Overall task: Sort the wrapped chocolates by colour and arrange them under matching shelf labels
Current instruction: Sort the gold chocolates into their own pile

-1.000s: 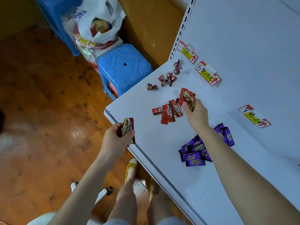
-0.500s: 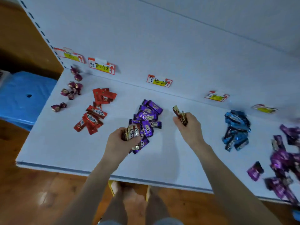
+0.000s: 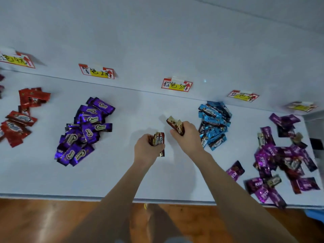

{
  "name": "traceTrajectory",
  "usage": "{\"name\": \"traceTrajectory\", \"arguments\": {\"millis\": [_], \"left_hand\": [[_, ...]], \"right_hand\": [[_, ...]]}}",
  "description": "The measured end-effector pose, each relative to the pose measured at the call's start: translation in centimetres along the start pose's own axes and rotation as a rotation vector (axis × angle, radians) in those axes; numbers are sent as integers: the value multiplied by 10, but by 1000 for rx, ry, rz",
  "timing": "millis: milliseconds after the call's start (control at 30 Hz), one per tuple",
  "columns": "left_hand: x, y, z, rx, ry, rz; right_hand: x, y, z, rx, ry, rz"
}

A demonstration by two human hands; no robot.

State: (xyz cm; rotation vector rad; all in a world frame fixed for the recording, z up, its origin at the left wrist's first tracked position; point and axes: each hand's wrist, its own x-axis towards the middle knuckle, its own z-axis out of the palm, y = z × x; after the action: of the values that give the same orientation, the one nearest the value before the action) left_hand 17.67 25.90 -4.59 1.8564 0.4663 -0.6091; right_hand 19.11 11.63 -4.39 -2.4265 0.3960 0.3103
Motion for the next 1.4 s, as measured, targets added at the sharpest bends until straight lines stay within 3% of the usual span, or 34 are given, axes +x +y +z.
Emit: {"name": "traceTrajectory", "arguments": {"millis": [300, 533, 833, 1100, 1400], "left_hand": [[23, 11, 45, 214, 106, -33], [14, 16, 56, 196, 170, 31], [-7, 17, 40, 388, 151, 356], [-51, 6, 58, 553, -126, 586], [-94, -3, 124, 707, -442, 659]], "right_hand": [[50, 15, 8, 8, -93, 36], [62, 13, 9, 64, -72, 0], [22, 13, -17, 145, 33, -71], [-89, 76, -42, 187, 216, 156], [-195, 167, -79, 205, 390, 441]]}}
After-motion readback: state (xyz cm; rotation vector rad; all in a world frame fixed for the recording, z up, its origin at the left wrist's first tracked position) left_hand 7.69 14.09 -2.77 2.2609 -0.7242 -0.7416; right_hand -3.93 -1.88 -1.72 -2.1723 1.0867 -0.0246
